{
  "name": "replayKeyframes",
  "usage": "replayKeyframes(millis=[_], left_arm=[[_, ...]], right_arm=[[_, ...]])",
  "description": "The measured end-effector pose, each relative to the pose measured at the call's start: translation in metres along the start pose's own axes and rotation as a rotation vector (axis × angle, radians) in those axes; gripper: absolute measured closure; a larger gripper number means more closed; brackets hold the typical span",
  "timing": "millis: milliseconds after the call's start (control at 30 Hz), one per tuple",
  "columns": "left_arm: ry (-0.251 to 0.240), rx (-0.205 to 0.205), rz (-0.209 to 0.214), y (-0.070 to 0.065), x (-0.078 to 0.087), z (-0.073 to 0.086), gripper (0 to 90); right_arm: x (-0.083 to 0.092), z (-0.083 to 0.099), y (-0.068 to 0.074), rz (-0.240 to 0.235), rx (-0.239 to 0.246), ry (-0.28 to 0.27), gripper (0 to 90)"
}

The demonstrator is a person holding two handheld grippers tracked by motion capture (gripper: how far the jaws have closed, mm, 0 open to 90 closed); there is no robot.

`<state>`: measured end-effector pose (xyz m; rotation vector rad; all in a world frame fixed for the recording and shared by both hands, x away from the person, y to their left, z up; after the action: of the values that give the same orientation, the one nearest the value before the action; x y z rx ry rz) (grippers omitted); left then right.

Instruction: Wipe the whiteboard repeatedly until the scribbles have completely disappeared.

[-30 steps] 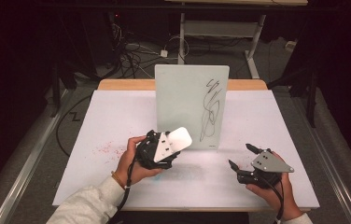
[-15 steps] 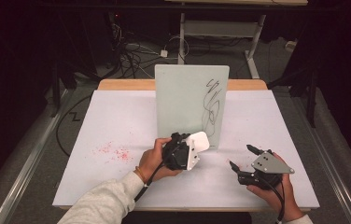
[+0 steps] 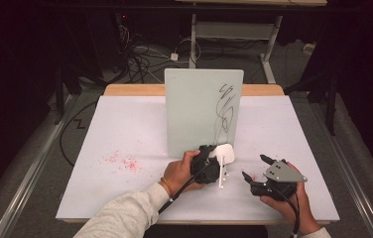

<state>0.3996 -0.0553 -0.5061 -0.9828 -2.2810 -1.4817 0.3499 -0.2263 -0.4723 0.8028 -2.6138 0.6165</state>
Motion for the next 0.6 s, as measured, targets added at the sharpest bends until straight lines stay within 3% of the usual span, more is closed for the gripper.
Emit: replayKeyframes(millis=[100,200,233,300,400,500,567,600], left_arm=[[-0.019,0.000,-0.039,0.004,-0.002,-0.002,29.3],[-0.026,-0.021,-0.046,0.014,0.001,-0.001,29.3],[-0.037,-0.048,-0.084,0.021,0.003,0.000,29.3],[-0.040,-0.051,-0.098,0.025,0.005,0.001,29.3],[-0.053,-0.016,-0.096,0.031,0.008,0.004,29.2],[-0.050,-0.018,-0.094,0.023,0.006,0.007,29.3],[-0.042,-0.057,-0.091,0.012,0.002,0.009,29.3],[-0.025,-0.102,-0.094,0.001,-0.002,0.010,29.2]], right_arm=[[0.000,0.001,0.001,0.001,0.008,0.009,22.5],[0.001,0.001,-0.001,0.008,0.003,0.006,22.5],[0.001,0.001,-0.003,0.007,-0.004,0.004,22.6],[0.001,0.002,-0.003,0.006,-0.010,0.005,22.6],[0.001,0.002,-0.003,0.005,-0.009,0.006,22.6],[0.001,0.001,-0.002,0.001,-0.009,0.005,22.5],[0.000,0.002,-0.002,-0.001,-0.004,0.007,22.5],[0.000,0.002,-0.002,0.000,-0.004,0.009,22.5]])
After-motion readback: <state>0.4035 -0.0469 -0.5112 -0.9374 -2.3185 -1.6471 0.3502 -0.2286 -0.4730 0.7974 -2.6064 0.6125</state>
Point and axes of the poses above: each handheld gripper's, and its own axes: x roughly backward along the jaws, z roughly out of its underside, y roughly to its left, the point moved 6 cm from there along -x, roughly forward along the jaws, and after that the axes turned 2 degrees about -y, right-handed, at the moved point
